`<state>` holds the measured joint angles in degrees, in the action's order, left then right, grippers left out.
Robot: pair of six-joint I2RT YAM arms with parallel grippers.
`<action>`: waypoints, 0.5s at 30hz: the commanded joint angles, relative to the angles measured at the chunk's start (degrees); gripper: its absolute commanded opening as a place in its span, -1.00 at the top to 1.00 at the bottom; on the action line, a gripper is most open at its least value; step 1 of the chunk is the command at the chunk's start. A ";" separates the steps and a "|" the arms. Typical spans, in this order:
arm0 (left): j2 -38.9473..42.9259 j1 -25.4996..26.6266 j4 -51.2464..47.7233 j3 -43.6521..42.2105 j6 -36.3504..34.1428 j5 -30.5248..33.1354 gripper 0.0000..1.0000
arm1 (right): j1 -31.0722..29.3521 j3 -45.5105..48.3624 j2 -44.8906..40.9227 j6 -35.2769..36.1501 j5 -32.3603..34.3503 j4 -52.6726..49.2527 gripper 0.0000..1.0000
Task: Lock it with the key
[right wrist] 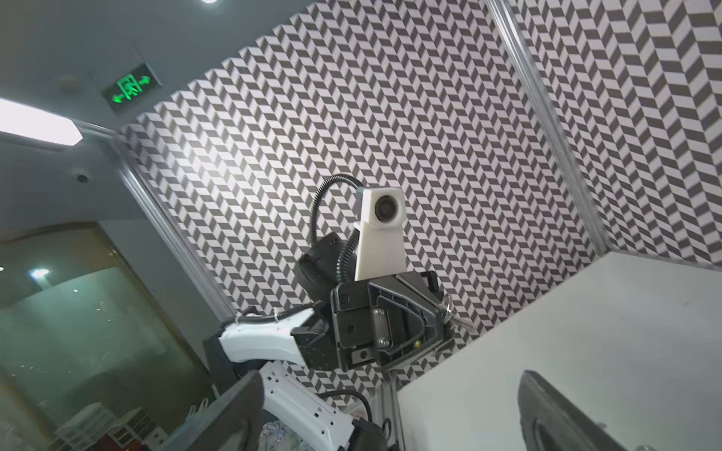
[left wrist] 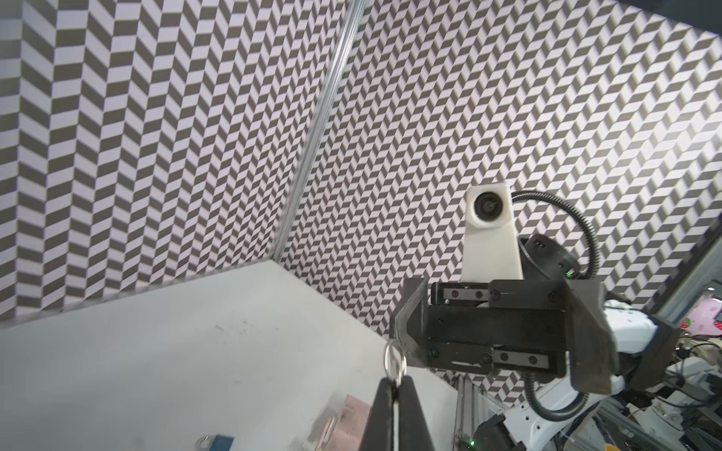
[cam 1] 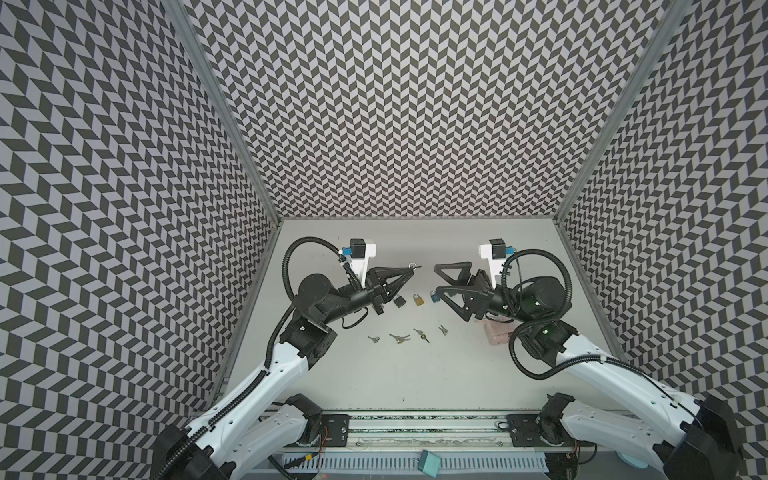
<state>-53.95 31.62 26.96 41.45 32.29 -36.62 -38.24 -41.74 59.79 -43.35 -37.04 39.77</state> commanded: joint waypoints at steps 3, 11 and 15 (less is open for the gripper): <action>0.79 1.47 9.65 -1.29 3.26 -3.28 1.00 | -0.44 0.49 2.68 -6.25 -3.47 11.06 -0.94; -0.21 2.73 10.48 -1.43 3.31 -4.42 1.00 | -0.96 -3.40 6.73 -7.54 -4.86 11.99 -0.36; -0.40 3.01 10.39 -1.64 3.30 -4.48 1.00 | -1.40 -3.73 7.52 -9.23 -4.95 15.09 -0.10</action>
<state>-54.13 34.15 35.16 40.38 34.68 -40.14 -39.03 -43.75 67.18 -50.35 -40.86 48.56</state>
